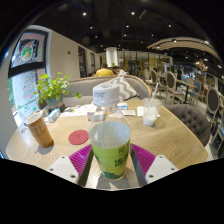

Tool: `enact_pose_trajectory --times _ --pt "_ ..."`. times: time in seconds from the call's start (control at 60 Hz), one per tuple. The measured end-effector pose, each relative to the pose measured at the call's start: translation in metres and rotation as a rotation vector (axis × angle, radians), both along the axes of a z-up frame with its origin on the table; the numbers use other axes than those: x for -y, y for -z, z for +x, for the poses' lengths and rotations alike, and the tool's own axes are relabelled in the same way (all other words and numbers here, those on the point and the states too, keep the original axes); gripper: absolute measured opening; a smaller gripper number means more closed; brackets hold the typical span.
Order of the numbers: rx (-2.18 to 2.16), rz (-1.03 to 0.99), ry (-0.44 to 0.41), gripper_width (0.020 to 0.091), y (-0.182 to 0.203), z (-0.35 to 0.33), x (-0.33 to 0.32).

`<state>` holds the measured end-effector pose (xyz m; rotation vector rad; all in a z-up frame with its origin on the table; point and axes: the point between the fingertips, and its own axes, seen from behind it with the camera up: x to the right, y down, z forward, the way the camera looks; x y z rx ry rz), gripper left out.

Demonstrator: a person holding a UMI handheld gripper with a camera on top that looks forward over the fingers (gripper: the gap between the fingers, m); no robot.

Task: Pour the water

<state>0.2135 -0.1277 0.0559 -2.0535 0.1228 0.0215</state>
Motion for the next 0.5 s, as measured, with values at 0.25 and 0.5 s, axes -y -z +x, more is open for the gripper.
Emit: enact_pose_trajectory --times 0.25,0.5 --pt "0.035 0.028 0.005 0.0431 -0.006 -0.003 -0.008" --pt "0.273 0.02 -0.073 0.04 -0.06 -0.017 -0.021"
